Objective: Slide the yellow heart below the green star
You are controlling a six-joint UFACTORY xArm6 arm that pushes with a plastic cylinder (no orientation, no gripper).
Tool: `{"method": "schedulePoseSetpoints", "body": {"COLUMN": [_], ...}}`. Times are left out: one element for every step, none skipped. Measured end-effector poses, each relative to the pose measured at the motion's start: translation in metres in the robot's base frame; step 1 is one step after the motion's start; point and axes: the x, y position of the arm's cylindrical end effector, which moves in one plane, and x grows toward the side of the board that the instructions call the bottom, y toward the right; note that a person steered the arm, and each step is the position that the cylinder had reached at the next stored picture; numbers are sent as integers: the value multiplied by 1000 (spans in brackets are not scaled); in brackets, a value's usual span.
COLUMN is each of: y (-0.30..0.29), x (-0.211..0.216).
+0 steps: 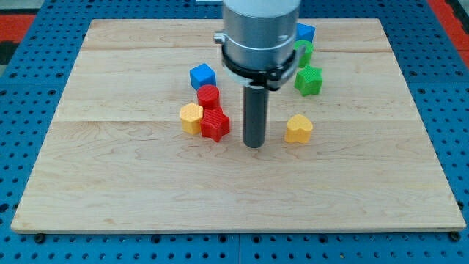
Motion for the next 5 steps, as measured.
{"method": "schedulePoseSetpoints", "body": {"y": [46, 65, 87, 88, 91], "x": [0, 0, 0, -26, -29]}}
